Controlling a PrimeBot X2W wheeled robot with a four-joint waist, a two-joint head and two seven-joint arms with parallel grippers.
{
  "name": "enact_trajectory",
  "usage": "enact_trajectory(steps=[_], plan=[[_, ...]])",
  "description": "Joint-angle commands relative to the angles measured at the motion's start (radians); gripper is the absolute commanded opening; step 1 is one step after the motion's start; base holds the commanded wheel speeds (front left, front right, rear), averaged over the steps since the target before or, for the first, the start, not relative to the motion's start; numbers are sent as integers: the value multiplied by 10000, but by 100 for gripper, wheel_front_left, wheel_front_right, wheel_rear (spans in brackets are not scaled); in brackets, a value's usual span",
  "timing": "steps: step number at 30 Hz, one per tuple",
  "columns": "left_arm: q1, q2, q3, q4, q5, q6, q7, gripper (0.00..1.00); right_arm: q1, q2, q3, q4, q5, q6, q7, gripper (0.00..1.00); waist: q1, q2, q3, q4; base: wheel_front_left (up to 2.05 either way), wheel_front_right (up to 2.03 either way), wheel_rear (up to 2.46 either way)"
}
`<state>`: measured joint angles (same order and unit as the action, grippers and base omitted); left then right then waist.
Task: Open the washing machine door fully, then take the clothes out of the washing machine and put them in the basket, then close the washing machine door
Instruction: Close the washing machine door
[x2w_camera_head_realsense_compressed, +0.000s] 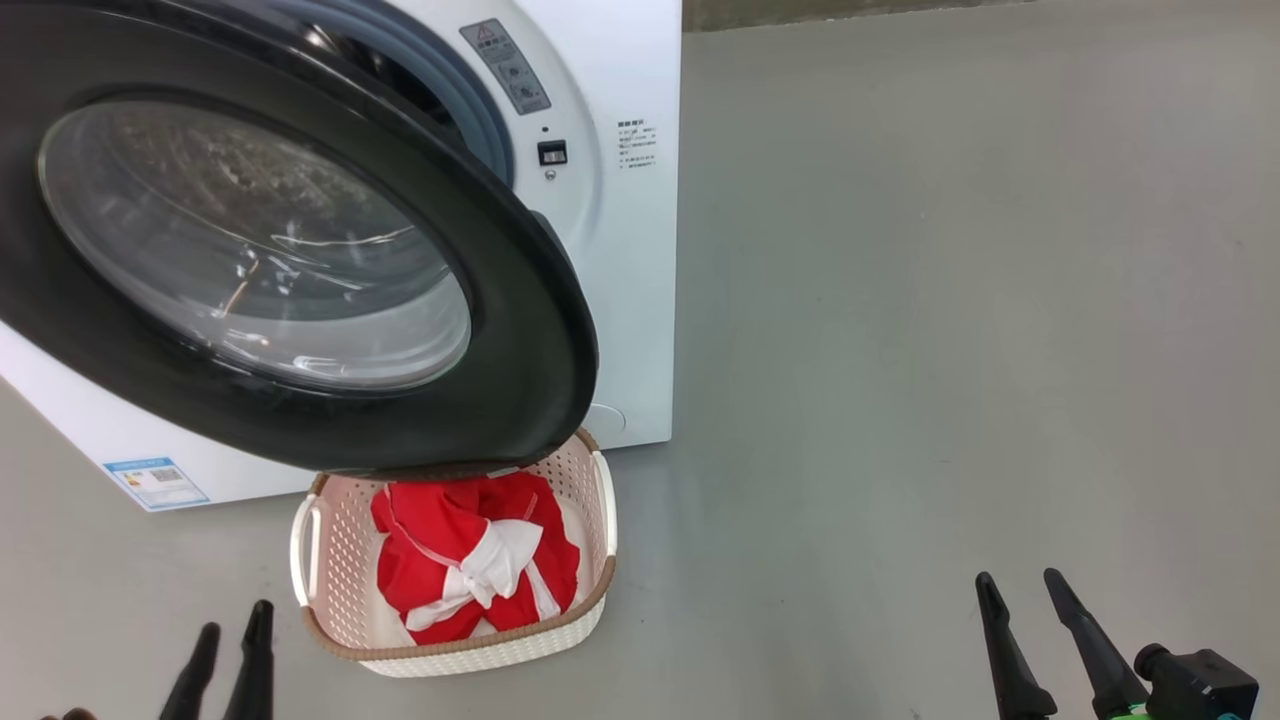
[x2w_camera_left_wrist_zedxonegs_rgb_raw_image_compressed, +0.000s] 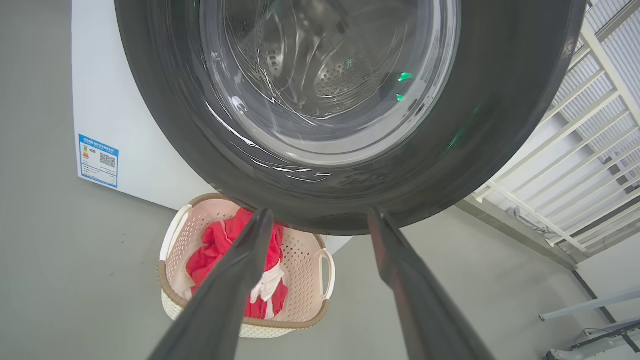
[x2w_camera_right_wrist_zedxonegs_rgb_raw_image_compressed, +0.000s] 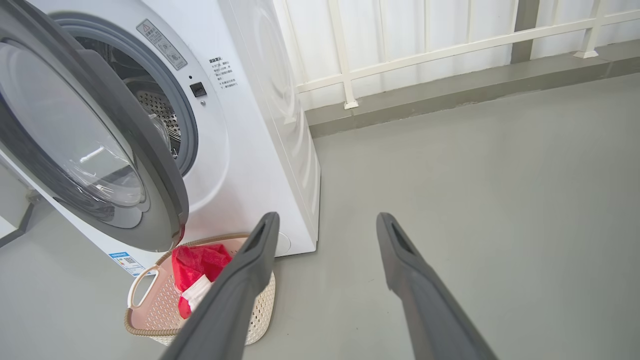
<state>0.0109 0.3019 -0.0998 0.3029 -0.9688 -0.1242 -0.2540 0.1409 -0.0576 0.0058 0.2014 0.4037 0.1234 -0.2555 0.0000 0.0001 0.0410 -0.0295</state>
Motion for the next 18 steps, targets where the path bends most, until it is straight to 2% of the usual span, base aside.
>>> enact_trajectory(steps=[1, 8, 16, 18], plan=[[-31, 147, 673, -398, 627, -65, -78, 100, -93, -194, 113, -297, 16, 73, -63, 100, 0, -1, 8, -19, 0, 0, 0], [378, -187, 1499, -861, 2795, -65, -78, 100, -22, -250, 14, -352, 14, 73, -63, 100, 0, -1, 34, -20, 0, 0, 0], [791, -903, 2308, -1515, 5783, -65, -78, 100, -24, -239, -118, -445, -25, 73, -63, 100, 0, -1, 81, 0, 0, 0, 0], [859, -1165, 2484, -1612, 6153, -65, -78, 100, -51, -223, -142, -454, -22, 73, -63, 100, 0, -1, 107, 10, 0, 0, 0]])
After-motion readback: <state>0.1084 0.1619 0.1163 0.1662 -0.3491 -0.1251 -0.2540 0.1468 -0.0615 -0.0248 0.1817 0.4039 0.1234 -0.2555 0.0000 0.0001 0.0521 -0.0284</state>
